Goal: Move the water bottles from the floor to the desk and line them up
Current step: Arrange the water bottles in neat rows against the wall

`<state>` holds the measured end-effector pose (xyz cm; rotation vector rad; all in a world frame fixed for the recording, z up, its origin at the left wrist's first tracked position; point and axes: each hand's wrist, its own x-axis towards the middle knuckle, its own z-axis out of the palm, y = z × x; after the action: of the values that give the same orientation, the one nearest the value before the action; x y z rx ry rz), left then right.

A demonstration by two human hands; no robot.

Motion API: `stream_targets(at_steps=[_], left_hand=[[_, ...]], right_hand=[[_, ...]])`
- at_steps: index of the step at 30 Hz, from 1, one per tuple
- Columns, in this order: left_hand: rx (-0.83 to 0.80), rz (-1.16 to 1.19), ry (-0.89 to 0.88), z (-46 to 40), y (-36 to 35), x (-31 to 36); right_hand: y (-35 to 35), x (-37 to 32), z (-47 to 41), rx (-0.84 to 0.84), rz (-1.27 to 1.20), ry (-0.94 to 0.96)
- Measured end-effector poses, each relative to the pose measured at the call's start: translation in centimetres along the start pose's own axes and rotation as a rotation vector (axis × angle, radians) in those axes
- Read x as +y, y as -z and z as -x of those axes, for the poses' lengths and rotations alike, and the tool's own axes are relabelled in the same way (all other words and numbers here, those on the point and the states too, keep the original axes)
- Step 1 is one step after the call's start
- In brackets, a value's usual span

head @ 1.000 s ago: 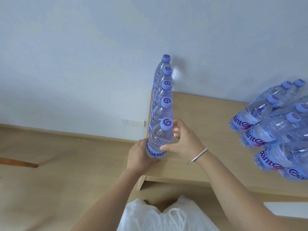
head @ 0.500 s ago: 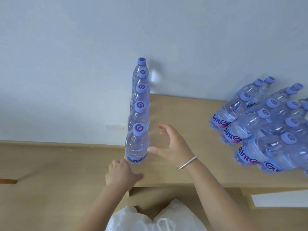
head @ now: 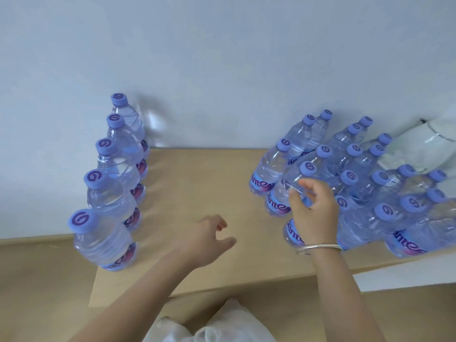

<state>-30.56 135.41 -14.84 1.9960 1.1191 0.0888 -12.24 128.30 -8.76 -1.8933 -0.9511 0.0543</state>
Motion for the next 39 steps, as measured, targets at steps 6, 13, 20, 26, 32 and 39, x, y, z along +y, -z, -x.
stream_targets(at_steps=[6, 13, 20, 26, 32, 39], left_hand=[[-0.019, 0.010, -0.018, -3.1, -2.7, 3.9], [0.001, 0.073, 0.035, -5.4, -4.7, 5.2], [0.062, 0.403, 0.112, -5.6, -4.8, 3.7], [-0.096, 0.780, 0.036, -2.2, -1.4, 3.2], [0.166, 0.976, 0.007, 0.2, -0.1, 4.0], [0.432, 0.925, 0.070, 2.0, 1.6, 2.6]], right_hand=[[2.1, 0.9, -6.3, -0.177, 0.260, -0.082], [0.0, 1.4, -9.6, -0.485, 0.530, -0.118], [2.1, -1.8, -9.6, -0.664, 0.363, 0.122], [2.5, -5.3, -10.4, -0.783, -0.297, 0.090], [-2.7, -7.0, -9.0, -0.834, -0.386, 0.022], [-5.8, -9.1, -7.3, -0.849, -0.294, 0.066]])
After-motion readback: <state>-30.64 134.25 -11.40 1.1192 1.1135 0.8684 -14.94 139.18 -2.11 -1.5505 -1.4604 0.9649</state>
